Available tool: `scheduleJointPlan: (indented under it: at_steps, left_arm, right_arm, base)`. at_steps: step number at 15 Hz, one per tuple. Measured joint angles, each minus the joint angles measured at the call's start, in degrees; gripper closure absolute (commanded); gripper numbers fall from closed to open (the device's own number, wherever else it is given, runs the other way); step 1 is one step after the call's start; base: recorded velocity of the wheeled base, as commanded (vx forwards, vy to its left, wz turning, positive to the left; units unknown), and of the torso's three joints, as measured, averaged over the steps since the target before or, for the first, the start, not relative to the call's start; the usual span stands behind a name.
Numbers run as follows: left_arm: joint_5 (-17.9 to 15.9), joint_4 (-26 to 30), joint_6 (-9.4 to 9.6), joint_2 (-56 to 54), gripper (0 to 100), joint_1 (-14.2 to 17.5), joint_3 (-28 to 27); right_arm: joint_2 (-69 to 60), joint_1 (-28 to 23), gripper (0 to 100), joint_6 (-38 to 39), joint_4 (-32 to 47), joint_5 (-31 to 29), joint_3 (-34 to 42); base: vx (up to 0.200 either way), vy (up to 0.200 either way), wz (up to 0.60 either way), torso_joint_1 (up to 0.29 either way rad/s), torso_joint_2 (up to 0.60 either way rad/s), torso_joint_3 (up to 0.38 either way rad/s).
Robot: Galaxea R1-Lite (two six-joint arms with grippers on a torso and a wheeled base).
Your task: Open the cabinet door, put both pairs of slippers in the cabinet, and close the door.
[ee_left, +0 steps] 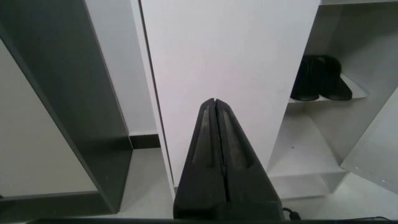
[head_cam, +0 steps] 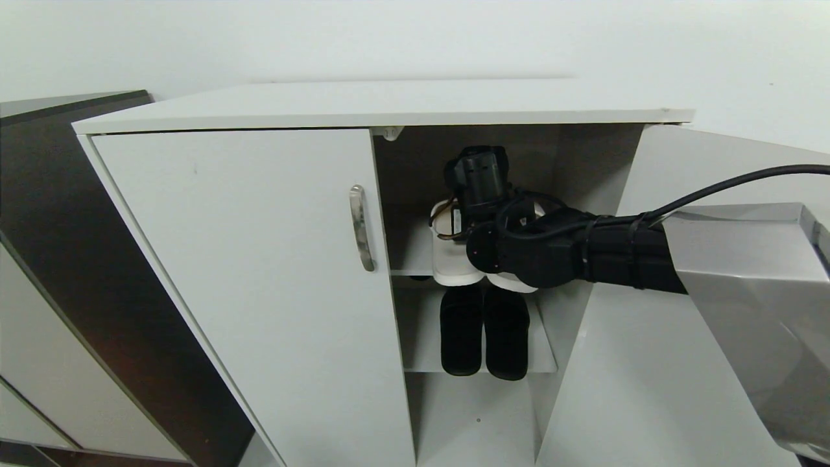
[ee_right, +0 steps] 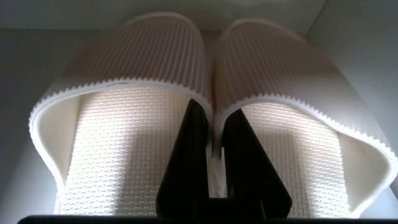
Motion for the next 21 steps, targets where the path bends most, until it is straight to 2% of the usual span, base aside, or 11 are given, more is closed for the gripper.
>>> scheduleJointPlan:
  at_steps: [1,8,11,15,16,21]
  left_arm:
    - [0.00,0.00,0.00,0.00,100,0.00,0.00]
    - [0.00,0.00,0.00,0.00,100,-0.02,0.00]
    - [0.00,-0.02,0.00,0.00,100,-0.02,0.00]
    - [0.00,0.00,-0.02,0.00,100,-0.02,0.00]
    - [0.02,-0.02,-0.02,0.00,100,-0.02,0.00]
    - [0.00,0.00,-0.05,0.00,100,-0.02,0.00]
  right_arm:
    - [0.00,0.00,0,0.05,0.40,0.00,0.00]
    - [-0.90,0.80,0,0.39,0.84,-0.06,0.83]
    - [-3.69,2.35,0,1.50,0.68,-0.39,5.38]
    - [-10.08,5.13,0,4.13,-1.13,-0.49,18.05]
    - [-12.37,6.07,100,4.46,-2.90,-0.50,22.54]
    - [-23.84,10.92,100,4.52,-14.54,-0.44,43.85]
  base:
    - [0.000,0.000,0.00,0.000,0.00,0.000]
    - [0.000,0.000,0.00,0.000,0.00,0.000]
    - [0.000,0.000,0.00,0.000,0.00,0.000]
    - [0.000,0.000,0.00,0.000,0.00,0.000]
    - [0.000,0.000,0.00,0.000,0.00,0.000]
    - [0.000,0.000,0.00,0.000,0.00,0.000]
